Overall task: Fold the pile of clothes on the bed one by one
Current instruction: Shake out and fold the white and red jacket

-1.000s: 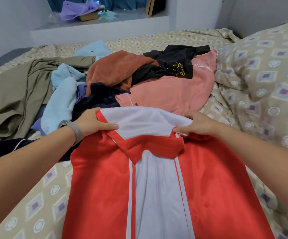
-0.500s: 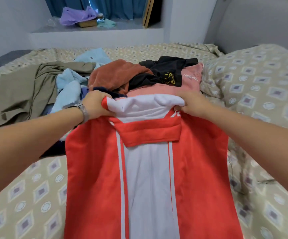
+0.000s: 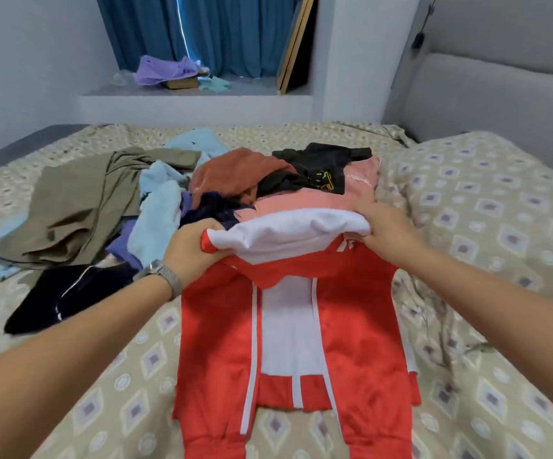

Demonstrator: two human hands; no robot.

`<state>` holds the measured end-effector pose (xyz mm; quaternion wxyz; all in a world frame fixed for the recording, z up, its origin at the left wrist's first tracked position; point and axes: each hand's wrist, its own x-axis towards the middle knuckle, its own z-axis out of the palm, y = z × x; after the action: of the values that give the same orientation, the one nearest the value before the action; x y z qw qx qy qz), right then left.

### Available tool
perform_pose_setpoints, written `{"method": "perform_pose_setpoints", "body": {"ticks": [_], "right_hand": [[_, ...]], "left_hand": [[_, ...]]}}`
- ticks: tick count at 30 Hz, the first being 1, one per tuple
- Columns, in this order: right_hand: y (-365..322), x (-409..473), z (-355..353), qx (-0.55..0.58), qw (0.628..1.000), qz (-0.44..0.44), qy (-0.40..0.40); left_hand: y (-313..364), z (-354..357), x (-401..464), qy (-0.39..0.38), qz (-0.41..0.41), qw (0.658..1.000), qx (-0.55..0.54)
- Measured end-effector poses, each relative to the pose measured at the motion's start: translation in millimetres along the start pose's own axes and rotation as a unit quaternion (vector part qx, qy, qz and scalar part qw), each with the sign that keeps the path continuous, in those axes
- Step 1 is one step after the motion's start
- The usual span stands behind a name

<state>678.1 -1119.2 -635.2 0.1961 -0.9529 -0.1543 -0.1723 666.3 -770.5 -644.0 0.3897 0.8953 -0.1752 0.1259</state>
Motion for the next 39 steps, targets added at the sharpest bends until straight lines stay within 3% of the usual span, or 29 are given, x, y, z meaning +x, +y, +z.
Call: {"method": "perform_pose_setpoints", "body": {"ticks": [4,10,13,18,21,22,24,26,28,31,33,35,39], "right_hand": [[-16,-87,20,-0.005,0.999,-0.037,0.008],[-36,-223,48,-0.073,0.987,-0.068,-0.122],[-36,-263,67,-0.072,0.971,0.001,-0.23],[-45,-268,63,-0.092,0.963,0.05,-0.25],[-53,-267,52,-0.007,0.932,0.127,-0.341],[-54,-265,49,0.065,0.931,0.16,-0.32],[-51,-262,46,0.167,0.939,0.23,-0.195],[-37,-258,45,0.144,0.941,0.303,-0.04],[-22,-256,46,0.081,0.917,0.388,0.048],[-5,-254,54,0.081,0.868,0.488,0.03],[3,-250,64,0.131,0.835,0.534,-0.005],[10,-242,73,0.168,0.811,0.561,0.006],[14,-220,74,0.18,0.8,0.567,0.08]], "left_hand": [[-11,29,-102,0.028,0.056,0.998,0.026],[-44,56,-209,-0.157,0.146,0.965,0.153],[-44,62,-226,-0.25,0.114,0.936,0.22],[-21,57,-233,-0.347,0.011,0.924,0.162],[-11,50,-232,-0.318,-0.048,0.944,0.071],[-11,49,-231,-0.287,-0.054,0.955,0.058],[-17,46,-225,-0.146,-0.07,0.985,0.064],[-23,39,-215,0.015,-0.138,0.988,0.068],[-34,32,-204,0.1,-0.247,0.963,0.049],[-56,21,-191,0.096,-0.398,0.912,-0.002],[-67,18,-184,0.067,-0.454,0.888,-0.04],[-70,18,-174,0.054,-0.465,0.88,-0.086],[-74,34,-153,0.041,-0.466,0.875,-0.125]]}}
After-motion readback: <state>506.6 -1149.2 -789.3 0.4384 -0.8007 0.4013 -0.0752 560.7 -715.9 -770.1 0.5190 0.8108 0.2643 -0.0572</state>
